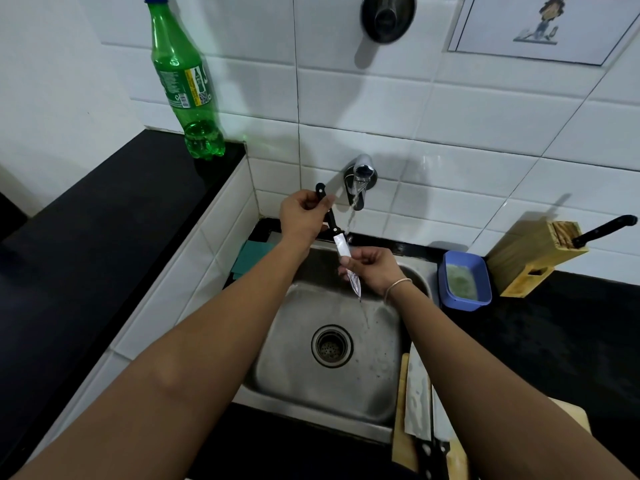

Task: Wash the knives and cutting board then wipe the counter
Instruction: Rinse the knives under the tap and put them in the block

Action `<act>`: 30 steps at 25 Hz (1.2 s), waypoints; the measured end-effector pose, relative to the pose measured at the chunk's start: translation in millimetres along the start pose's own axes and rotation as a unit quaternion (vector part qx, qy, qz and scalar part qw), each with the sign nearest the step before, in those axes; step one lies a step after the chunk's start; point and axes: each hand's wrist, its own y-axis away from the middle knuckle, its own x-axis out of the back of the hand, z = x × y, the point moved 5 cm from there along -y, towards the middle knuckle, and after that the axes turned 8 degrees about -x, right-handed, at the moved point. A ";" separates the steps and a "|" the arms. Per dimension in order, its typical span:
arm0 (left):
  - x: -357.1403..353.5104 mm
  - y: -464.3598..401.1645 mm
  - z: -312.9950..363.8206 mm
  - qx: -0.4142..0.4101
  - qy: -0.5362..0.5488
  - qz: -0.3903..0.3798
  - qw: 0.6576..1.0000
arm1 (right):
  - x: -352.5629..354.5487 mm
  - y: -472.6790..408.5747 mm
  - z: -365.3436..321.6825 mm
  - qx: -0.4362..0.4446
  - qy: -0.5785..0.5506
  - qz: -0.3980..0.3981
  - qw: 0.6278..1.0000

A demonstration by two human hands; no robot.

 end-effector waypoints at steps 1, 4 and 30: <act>0.4 -0.5 -2.6 0.006 0.001 0.009 1.000 | -0.4 1.3 -0.5 -0.001 0.005 -0.011 1.000; 5.8 -4.3 -5.8 0.017 -0.037 0.048 0.998 | -0.9 6.4 -1.8 -0.014 0.022 -0.010 1.000; -5.7 29.6 4.7 -0.148 -0.044 -0.120 0.981 | -13.1 2.2 -63.7 0.169 0.197 0.140 0.956</act>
